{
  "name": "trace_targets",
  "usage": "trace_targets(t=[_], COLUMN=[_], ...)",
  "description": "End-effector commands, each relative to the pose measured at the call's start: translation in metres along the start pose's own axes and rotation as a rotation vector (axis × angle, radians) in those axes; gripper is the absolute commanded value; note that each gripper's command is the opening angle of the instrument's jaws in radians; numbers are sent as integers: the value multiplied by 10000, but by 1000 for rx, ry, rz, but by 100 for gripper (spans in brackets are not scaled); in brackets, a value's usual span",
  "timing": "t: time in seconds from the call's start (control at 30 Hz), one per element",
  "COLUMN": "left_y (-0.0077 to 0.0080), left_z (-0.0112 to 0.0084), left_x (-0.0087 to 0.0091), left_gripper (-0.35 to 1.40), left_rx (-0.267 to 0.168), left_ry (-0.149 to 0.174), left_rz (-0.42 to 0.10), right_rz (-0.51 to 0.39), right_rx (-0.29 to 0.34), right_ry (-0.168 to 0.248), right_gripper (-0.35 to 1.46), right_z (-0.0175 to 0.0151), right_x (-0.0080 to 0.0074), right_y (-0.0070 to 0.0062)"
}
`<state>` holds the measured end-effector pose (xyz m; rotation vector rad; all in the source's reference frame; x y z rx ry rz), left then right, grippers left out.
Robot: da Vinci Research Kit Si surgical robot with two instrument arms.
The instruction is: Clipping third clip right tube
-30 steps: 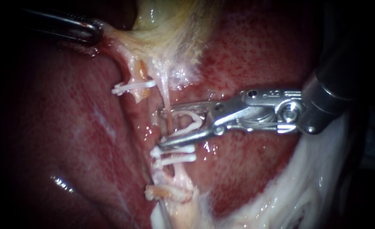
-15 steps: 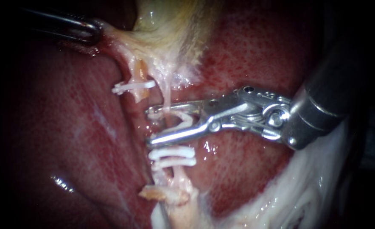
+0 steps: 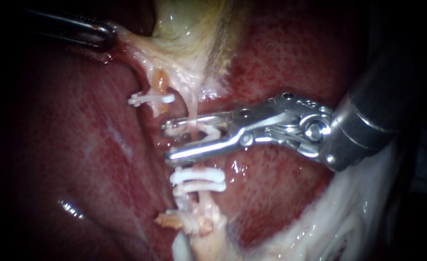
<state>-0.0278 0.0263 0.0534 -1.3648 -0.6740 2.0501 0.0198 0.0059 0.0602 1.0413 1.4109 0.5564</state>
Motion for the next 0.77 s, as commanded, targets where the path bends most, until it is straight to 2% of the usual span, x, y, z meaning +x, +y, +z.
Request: trace_targets(t=[0.03,0.2,0.27,0.4,0.57,0.77], left_y=[0,0,0,0,0,-1], left_z=[0,0,0,0,0,0], left_x=[0,0,0,0,0,0], left_gripper=[-35,-35,-35,-35,-35,-35], left_rx=[0,-1,-1,-1,-1,-1], left_ry=[0,0,0,0,0,0], left_rz=[0,0,0,0,0,0], right_rz=[5,23,40,79,79,78], right_rx=[0,3,4,-21,-20,-23], right_ry=[0,0,3,-28,-29,-28], right_gripper=[-12,-35,-35,-35,-35,-35], right_z=[0,-1,-1,-1,2,1], right_x=[0,0,-1,-1,0,-2], right_y=[0,-1,-1,-3,-5,-1])
